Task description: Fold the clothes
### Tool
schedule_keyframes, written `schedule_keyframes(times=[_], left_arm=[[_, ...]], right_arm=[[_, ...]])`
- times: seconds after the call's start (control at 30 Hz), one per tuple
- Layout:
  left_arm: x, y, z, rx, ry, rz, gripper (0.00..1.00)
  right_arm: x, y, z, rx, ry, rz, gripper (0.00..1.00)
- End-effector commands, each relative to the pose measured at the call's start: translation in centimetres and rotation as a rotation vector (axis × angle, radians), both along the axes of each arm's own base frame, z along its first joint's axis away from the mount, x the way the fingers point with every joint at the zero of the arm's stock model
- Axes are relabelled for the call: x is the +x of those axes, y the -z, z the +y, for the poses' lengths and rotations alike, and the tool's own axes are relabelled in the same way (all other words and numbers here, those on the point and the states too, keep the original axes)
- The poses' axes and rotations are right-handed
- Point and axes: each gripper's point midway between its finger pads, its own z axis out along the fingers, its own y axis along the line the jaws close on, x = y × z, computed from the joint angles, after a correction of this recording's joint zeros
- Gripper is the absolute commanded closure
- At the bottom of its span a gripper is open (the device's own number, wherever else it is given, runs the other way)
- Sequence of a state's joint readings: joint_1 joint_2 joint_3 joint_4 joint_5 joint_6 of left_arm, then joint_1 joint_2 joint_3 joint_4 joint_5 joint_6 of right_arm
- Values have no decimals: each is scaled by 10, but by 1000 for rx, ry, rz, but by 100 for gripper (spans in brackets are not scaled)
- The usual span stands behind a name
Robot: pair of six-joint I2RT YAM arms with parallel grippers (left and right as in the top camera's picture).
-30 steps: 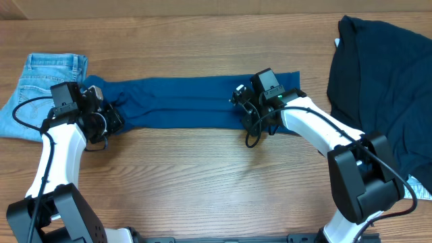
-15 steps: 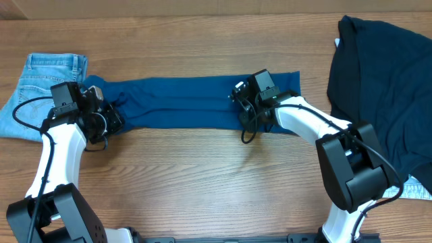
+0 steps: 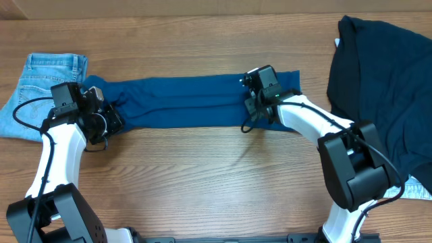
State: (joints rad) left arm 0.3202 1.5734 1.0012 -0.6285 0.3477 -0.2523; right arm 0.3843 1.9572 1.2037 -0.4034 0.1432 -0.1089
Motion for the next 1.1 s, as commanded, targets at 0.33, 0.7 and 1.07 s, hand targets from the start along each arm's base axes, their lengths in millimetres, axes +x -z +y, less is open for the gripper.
schedule_keyframes(times=[0.33, 0.7, 1.07], left_arm=[[-4, 7, -4, 2, 26, 18, 85], [-4, 7, -4, 5, 32, 16, 82], [-8, 8, -5, 0, 36, 34, 58]], right_arm=[[18, -19, -79, 140, 271, 34, 78], [-38, -95, 83, 348, -348, 15, 82], [-59, -45, 182, 369, -557, -4, 83]])
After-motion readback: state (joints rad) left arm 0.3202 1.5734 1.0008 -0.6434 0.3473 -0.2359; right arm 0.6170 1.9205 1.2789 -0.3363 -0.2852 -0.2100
